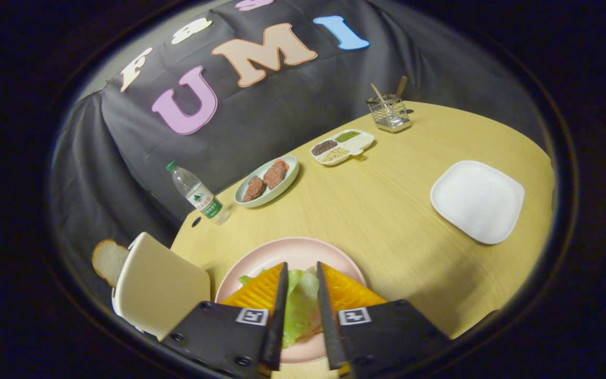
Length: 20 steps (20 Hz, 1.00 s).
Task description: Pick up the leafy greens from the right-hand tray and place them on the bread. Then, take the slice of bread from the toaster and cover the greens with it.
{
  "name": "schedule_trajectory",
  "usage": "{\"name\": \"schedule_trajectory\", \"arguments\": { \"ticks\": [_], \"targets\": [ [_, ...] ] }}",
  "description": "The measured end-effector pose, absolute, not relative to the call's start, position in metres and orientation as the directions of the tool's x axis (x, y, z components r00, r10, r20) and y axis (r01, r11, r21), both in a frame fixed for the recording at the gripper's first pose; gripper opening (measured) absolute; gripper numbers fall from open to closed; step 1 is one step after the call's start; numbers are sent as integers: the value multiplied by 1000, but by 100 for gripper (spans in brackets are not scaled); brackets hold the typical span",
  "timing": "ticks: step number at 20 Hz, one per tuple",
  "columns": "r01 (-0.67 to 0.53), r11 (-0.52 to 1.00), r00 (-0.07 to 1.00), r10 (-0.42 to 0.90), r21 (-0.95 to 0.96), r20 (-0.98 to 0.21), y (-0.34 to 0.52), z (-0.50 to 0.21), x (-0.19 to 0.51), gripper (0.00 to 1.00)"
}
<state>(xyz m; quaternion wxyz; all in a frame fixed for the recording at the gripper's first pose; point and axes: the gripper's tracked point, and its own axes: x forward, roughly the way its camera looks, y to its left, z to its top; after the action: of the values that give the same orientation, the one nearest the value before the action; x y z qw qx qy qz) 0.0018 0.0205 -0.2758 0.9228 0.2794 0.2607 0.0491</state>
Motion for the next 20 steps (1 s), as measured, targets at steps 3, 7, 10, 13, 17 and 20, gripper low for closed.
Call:
{"name": "schedule_trajectory", "arguments": {
  "ticks": [3,7,10,13,17,20],
  "targets": [
    [55,864,861,213,501,-462,16,-268,-5,74],
    [51,919,867,154,392,-473,6,-241,-16,96],
    [30,963,870,107,269,-481,5,-211,-24,96],
    [-10,976,887,108,215,-448,22,-169,-30,96],
    [-55,982,905,126,183,-407,57,-113,-37,96],
    [-96,983,909,151,157,-389,94,-74,-41,96]
  ]
}}
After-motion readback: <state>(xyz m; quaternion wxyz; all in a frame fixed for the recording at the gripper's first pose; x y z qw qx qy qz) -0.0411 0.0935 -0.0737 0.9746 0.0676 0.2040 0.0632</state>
